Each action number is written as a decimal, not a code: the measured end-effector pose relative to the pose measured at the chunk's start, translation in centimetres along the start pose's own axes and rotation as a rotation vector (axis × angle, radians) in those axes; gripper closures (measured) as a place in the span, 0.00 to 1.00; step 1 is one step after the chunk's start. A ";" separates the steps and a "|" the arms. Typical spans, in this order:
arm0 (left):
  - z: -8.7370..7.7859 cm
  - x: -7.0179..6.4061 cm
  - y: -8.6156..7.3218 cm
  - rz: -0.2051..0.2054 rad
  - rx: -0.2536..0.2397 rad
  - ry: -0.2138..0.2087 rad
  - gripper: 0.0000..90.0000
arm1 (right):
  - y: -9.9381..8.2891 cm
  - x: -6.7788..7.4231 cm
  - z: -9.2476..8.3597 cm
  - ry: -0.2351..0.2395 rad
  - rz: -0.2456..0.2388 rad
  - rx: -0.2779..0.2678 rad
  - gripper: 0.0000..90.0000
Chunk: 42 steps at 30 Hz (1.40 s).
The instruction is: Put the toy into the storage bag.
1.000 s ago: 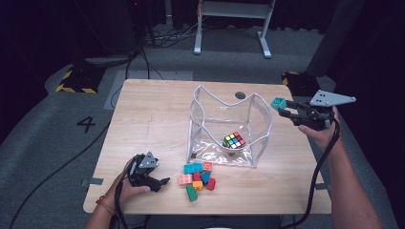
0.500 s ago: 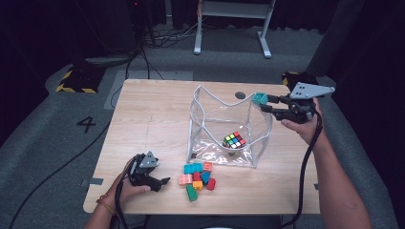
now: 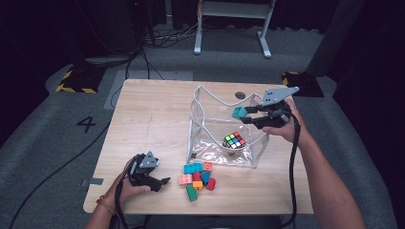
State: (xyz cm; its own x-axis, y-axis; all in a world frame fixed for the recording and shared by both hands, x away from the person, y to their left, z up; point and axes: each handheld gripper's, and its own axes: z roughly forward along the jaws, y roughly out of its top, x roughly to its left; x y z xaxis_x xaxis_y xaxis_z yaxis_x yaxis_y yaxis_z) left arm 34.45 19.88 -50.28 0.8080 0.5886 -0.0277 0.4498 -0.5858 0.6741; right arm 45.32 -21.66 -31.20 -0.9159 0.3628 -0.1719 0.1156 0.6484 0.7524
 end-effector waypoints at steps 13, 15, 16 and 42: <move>0.0 0.0 0.0 0.000 -0.001 0.000 0.13 | 0.6 -1.8 2.4 0.048 -0.037 0.297 0.66; 0.0 0.0 0.0 0.001 -0.001 0.001 0.13 | 0.5 -2.3 2.5 0.048 -0.061 0.324 0.66; 0.0 0.0 0.0 0.001 -0.001 0.001 0.13 | 0.3 -2.5 2.4 0.055 -0.049 0.335 0.66; 0.0 0.0 0.0 0.001 -0.001 0.001 0.13 | -2.5 -1.6 -1.8 -0.078 0.119 0.038 0.45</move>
State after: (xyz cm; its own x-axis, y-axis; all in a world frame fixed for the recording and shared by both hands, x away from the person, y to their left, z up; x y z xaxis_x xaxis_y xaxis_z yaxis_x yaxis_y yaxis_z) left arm 34.45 19.88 -50.29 0.8080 0.5885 -0.0269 0.4489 -0.5855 0.6750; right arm 45.81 -25.06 -31.71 -0.8622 0.4888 -0.1327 0.2379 0.6222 0.7459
